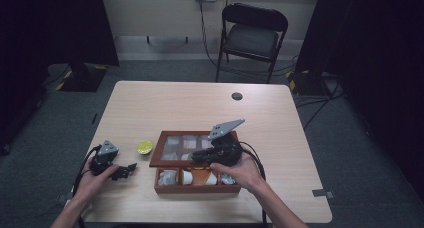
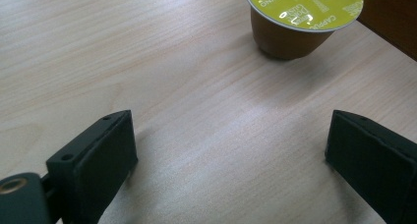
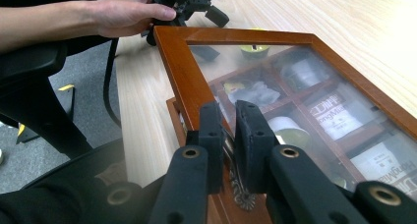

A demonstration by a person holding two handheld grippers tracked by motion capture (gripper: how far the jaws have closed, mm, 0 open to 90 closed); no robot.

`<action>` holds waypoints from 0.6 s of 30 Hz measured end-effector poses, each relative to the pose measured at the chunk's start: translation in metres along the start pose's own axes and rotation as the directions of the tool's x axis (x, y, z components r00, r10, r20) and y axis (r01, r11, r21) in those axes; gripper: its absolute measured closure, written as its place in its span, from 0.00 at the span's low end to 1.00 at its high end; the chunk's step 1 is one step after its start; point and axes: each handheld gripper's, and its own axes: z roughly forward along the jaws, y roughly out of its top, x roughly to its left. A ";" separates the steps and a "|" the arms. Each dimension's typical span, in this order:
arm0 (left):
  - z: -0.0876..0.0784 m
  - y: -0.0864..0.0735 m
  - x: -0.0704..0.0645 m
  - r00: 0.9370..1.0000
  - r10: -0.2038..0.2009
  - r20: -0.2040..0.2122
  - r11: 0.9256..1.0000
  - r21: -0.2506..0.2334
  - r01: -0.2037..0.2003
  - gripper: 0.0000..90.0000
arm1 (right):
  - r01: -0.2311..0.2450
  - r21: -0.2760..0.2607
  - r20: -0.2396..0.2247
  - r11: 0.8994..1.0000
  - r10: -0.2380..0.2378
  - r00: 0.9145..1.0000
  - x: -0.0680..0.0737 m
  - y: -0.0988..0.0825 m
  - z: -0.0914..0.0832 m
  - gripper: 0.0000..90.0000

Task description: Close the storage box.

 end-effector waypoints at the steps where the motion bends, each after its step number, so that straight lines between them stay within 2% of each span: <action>1: 0.000 0.000 0.000 1.000 0.002 0.001 1.000 0.001 -0.002 0.04 | 0.001 -0.002 0.002 1.000 -0.001 1.000 0.000 0.000 0.000 0.91; 7: 0.001 0.001 0.001 1.000 0.007 -0.002 1.000 0.005 -0.007 0.03 | 0.006 0.005 -0.001 1.000 -0.006 1.000 0.001 -0.003 0.002 0.91; 18: 0.001 0.001 0.001 1.000 0.007 -0.003 1.000 0.005 -0.007 0.03 | 0.010 0.060 -0.002 0.998 -0.010 1.000 0.007 -0.015 0.013 0.91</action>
